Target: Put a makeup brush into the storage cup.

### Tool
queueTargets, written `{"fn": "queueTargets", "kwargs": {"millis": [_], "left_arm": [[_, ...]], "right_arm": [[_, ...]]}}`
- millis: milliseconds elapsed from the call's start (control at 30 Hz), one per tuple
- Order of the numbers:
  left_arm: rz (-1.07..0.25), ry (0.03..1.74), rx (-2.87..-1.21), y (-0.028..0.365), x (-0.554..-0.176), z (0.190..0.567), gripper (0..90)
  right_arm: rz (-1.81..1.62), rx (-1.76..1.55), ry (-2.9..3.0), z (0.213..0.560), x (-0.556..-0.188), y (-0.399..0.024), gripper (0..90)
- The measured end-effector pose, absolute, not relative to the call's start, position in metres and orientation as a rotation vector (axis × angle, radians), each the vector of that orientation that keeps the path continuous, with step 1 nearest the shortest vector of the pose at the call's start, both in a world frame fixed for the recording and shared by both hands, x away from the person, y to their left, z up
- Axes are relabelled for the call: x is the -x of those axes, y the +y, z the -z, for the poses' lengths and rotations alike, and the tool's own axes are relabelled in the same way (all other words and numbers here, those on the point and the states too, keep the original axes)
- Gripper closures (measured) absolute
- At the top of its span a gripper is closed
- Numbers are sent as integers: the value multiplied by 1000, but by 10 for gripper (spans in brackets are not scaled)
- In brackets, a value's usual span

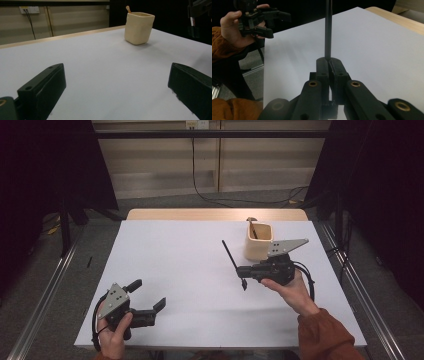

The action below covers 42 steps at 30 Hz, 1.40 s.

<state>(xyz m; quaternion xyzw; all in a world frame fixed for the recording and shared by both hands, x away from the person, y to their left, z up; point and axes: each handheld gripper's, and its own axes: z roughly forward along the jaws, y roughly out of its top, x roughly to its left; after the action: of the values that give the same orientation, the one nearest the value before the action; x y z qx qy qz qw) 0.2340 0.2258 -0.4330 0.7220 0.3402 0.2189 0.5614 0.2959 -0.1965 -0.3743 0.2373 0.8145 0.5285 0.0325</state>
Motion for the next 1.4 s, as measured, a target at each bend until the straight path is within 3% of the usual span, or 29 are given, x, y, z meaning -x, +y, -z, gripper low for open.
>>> {"fn": "queueTargets", "kwargs": {"millis": [1400], "left_arm": [[-504, 778, -1725, 222, -237, 434, 12]], "right_arm": [[-812, -556, 3063, 381, -313, -146, 860]]}}
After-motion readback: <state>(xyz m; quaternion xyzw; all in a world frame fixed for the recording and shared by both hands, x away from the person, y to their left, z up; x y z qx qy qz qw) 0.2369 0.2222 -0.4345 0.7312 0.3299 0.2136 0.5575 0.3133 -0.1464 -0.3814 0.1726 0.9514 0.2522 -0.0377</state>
